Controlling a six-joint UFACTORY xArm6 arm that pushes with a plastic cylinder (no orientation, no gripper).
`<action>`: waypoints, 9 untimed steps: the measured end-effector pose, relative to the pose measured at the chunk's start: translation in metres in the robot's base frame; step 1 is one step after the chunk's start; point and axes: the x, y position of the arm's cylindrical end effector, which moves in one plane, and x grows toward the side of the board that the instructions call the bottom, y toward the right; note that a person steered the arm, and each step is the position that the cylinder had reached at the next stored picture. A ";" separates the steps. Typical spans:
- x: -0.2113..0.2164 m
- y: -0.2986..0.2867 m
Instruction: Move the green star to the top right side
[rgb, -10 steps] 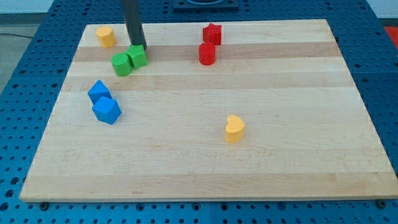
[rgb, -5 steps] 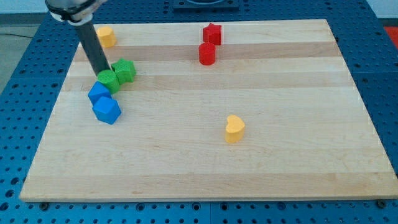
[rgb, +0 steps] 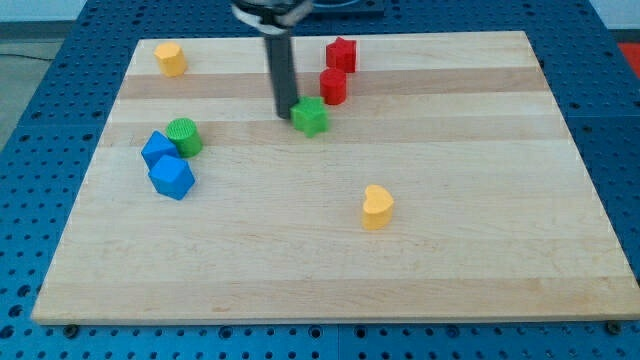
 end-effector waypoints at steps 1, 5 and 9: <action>0.024 -0.022; -0.033 0.135; -0.104 0.212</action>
